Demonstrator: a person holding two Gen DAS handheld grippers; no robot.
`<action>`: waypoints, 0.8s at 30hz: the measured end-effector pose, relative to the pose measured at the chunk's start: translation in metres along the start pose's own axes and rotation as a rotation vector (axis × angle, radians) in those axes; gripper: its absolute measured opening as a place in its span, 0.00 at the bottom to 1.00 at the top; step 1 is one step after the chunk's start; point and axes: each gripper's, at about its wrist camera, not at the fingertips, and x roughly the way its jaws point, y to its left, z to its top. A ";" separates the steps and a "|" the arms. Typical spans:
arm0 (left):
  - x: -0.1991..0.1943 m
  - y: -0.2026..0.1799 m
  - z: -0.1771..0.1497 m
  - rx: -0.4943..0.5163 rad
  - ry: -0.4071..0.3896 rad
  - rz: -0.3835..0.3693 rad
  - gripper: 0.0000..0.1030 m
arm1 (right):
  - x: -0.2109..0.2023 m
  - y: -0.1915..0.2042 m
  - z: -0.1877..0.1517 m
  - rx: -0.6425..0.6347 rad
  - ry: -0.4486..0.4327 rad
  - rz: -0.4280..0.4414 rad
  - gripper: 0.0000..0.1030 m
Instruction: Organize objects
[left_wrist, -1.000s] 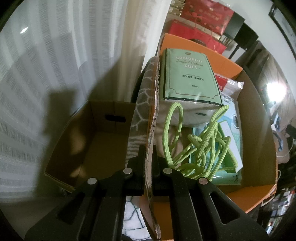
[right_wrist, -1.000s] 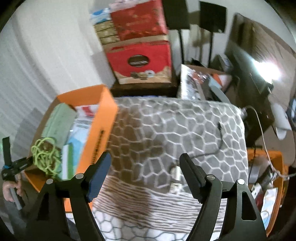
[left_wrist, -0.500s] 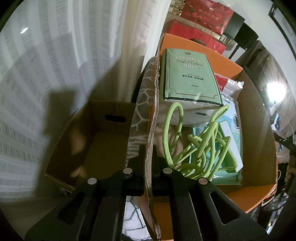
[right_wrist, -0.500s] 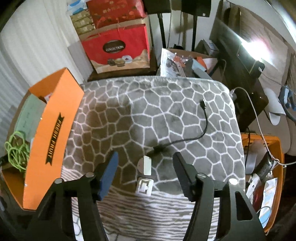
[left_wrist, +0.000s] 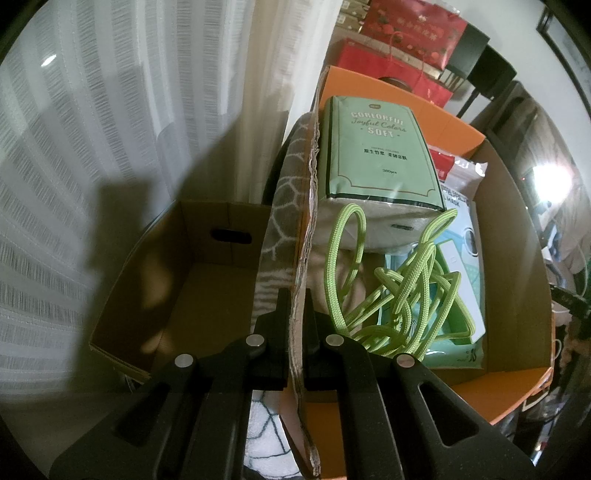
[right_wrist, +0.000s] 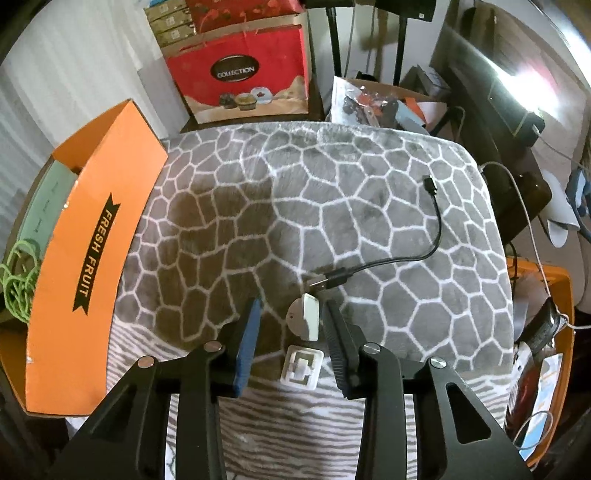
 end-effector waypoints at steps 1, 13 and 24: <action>0.000 0.000 0.000 0.000 0.000 0.000 0.04 | 0.002 0.001 0.000 -0.005 0.003 -0.010 0.34; 0.000 0.000 0.000 -0.002 -0.001 0.000 0.04 | -0.002 -0.003 -0.001 0.005 -0.008 0.011 0.14; 0.000 0.001 0.000 -0.004 0.000 0.000 0.04 | -0.060 0.038 0.017 -0.031 -0.079 0.228 0.14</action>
